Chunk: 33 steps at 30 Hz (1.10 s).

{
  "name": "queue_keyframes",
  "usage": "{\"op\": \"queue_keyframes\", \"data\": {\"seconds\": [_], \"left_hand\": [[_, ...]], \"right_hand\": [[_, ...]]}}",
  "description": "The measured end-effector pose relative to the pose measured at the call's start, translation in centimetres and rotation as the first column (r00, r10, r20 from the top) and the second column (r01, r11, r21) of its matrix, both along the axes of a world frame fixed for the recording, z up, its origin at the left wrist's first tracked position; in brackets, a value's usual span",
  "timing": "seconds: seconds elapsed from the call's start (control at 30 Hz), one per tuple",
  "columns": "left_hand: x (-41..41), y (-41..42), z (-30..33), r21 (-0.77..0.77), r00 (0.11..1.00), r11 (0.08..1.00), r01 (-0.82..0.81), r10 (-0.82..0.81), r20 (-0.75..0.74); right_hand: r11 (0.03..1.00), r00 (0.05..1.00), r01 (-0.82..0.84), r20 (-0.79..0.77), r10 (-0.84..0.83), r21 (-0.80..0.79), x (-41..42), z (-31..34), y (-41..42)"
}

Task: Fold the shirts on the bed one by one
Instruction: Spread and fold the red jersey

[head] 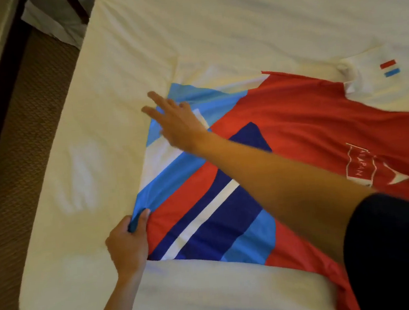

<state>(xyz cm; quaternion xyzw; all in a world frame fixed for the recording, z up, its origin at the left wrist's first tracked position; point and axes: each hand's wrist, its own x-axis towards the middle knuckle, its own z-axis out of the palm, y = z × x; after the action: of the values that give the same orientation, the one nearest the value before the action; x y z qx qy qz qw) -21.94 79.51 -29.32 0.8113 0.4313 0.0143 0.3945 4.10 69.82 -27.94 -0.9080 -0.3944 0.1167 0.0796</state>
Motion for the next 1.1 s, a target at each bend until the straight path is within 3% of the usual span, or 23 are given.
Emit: {"op": "queue_keyframes", "data": {"seconds": [0.07, 0.17, 0.23, 0.3, 0.37, 0.47, 0.53, 0.57, 0.7, 0.83, 1.0, 1.03, 1.1], "left_hand": [[-0.4, -0.3, 0.1, 0.056, 0.994, 0.998, -0.027, 0.033, -0.1], [-0.2, -2.7, 0.8, 0.295, 0.991, 0.956, -0.005, 0.044, -0.126], [-0.3, -6.3, 1.0, 0.418, 0.977, 0.884, 0.209, -0.207, -0.051], [-0.8, -11.4, 1.1, 0.405, 0.829, 0.778, 0.479, -0.554, 0.084], [-1.9, -16.6, 0.8, 0.379, 0.587, 0.592, 0.711, -0.797, 0.142], [-3.4, -22.5, 0.1, 0.293, 0.294, 0.301, 0.908, -0.953, 0.067], [-4.0, -25.5, -0.3, 0.25, 0.158, 0.144, 0.957, -0.987, -0.035], [-4.0, -26.0, -0.5, 0.229, 0.131, 0.109, 0.967, -0.988, -0.083], [-3.5, -28.6, -0.8, 0.276, 0.115, 0.07, 0.959, -0.981, -0.154], [-3.2, -29.4, -0.5, 0.223, 0.194, 0.172, 0.959, -0.978, -0.078], [-4.1, -29.0, 1.1, 0.023, 0.038, 0.035, 0.999, -0.986, -0.163], [-3.8, -29.4, 1.3, 0.028, 0.032, 0.028, 0.999, -0.985, -0.172], [-2.6, -30.9, 1.5, 0.07, 0.049, 0.038, 0.997, -0.984, -0.17]], "right_hand": [[0.984, 0.991, 0.107, -0.091, -0.094, 0.143, -5.5, -0.9, -3.4], [0.913, 0.953, 0.294, -0.155, -0.259, 0.282, -14.4, -2.0, -11.5], [0.884, 0.917, 0.394, -0.168, -0.361, 0.252, -20.2, -2.6, -17.9], [0.872, 0.886, 0.458, -0.169, -0.432, 0.172, -25.7, -2.7, -24.1], [0.839, 0.835, 0.541, -0.163, -0.526, 0.058, -30.4, -2.3, -29.4], [0.693, 0.686, 0.713, -0.093, -0.721, -0.106, -35.6, -1.3, -35.2], [0.584, 0.586, 0.799, -0.032, -0.81, -0.141, -37.8, -0.6, -38.3], [0.556, 0.561, 0.818, -0.003, -0.828, -0.147, -38.1, -0.5, -38.8], [0.518, 0.52, 0.853, 0.033, -0.853, -0.057, -38.3, -0.6, -40.9], [0.494, 0.494, 0.869, -0.06, -0.867, 0.018, -39.3, 0.0, -42.5], [0.619, 0.51, 0.692, -0.354, -0.784, -0.373, -39.7, 1.8, -42.9], [0.624, 0.519, 0.701, -0.355, -0.778, -0.344, -39.2, 2.0, -43.5], [0.575, 0.515, 0.811, -0.332, -0.791, -0.112, -37.0, 2.3, -44.9]]}}
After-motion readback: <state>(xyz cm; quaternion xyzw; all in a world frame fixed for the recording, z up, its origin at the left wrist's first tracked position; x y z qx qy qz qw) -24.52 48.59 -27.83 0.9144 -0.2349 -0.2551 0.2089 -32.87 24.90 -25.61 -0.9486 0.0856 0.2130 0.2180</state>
